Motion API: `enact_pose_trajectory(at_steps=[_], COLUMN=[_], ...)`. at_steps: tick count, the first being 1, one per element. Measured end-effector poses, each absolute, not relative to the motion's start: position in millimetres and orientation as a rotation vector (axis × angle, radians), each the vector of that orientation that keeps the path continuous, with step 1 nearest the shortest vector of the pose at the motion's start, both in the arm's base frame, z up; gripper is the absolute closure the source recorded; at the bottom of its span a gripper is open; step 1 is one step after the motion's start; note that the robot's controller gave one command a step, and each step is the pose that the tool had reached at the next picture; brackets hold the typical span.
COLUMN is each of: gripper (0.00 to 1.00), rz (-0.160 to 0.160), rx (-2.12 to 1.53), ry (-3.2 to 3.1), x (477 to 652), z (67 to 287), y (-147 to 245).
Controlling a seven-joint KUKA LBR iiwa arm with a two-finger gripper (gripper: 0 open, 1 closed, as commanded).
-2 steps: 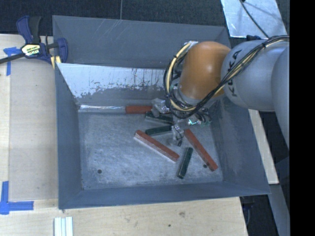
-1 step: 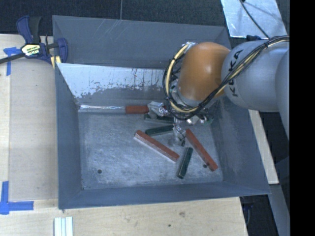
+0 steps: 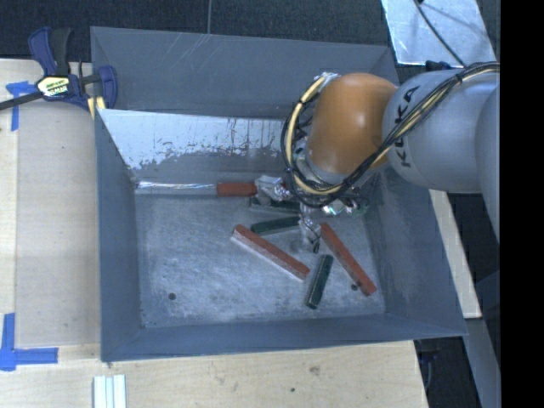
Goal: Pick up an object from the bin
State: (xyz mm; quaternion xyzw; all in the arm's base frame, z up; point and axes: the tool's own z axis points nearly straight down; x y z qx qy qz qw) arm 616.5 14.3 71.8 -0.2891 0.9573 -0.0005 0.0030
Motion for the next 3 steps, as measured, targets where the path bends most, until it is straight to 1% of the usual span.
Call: enact_pose_trajectory(at_steps=[3], gripper=[0.0], rz=[-0.001], rx=[-0.904], ry=[3.003], x=[616.5], z=[71.8], y=[14.2])
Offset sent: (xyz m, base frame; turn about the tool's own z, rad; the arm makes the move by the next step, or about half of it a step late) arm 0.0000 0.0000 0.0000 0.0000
